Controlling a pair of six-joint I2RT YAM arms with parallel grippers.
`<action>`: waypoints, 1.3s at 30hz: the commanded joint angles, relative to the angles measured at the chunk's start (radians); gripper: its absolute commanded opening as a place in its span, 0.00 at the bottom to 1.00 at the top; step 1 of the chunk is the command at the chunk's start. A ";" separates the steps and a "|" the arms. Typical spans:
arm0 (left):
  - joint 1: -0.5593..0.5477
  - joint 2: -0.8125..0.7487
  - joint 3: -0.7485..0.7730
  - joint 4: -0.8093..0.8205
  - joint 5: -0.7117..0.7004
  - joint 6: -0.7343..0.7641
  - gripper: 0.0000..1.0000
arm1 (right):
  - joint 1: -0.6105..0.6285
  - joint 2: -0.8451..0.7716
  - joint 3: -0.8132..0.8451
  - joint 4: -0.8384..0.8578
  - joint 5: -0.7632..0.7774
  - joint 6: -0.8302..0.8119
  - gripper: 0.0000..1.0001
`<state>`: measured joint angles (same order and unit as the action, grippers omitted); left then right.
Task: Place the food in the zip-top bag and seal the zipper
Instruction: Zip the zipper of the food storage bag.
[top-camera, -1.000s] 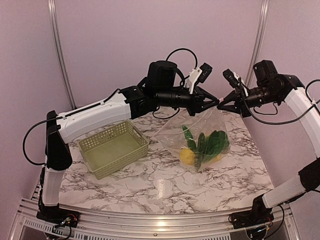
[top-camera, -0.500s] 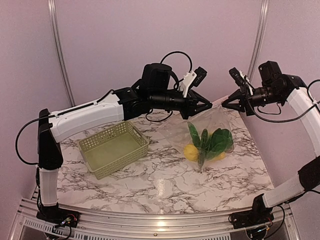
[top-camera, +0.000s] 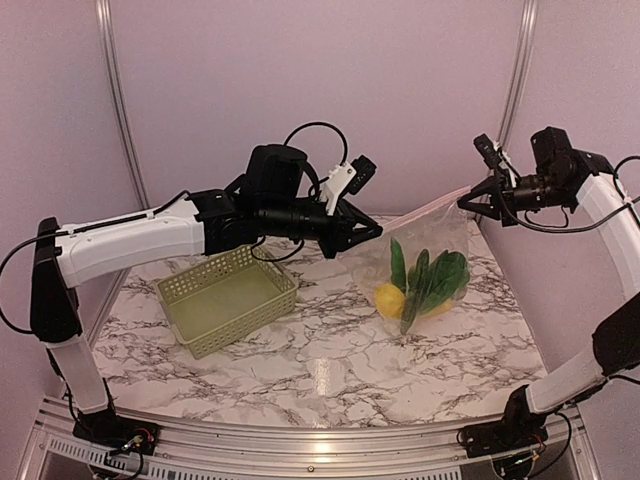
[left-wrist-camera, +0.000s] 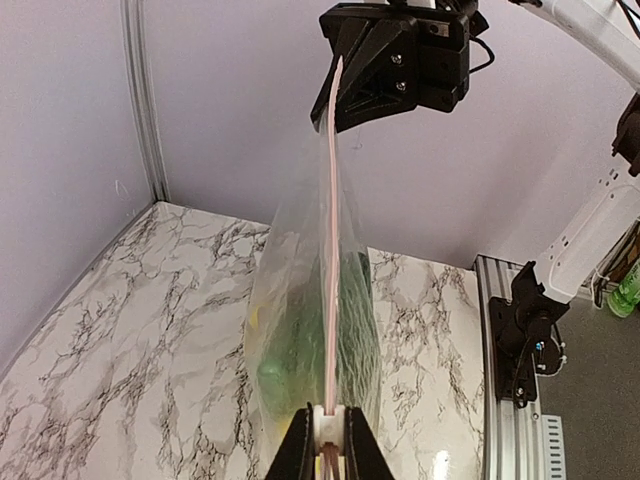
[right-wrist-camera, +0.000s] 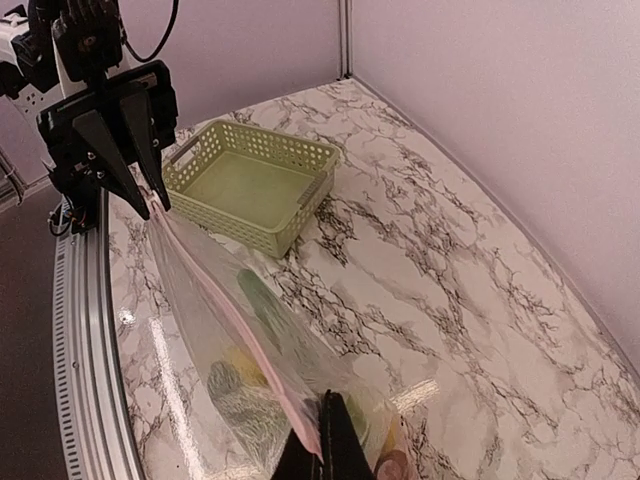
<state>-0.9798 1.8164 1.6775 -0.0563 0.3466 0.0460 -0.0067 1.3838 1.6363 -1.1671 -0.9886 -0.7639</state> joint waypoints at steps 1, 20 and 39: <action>0.029 -0.068 -0.084 -0.096 -0.031 0.011 0.00 | -0.049 0.007 0.021 0.079 0.013 -0.007 0.00; 0.059 -0.159 -0.256 -0.056 -0.043 -0.001 0.00 | -0.049 0.027 -0.001 0.135 0.035 0.036 0.00; 0.163 0.036 0.041 -0.056 -0.039 0.111 0.00 | -0.049 0.214 0.105 0.338 -0.017 0.110 0.00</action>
<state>-0.8616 1.7515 1.5570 -0.0299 0.3141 0.0761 -0.0303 1.5043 1.6352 -0.9882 -0.9886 -0.6956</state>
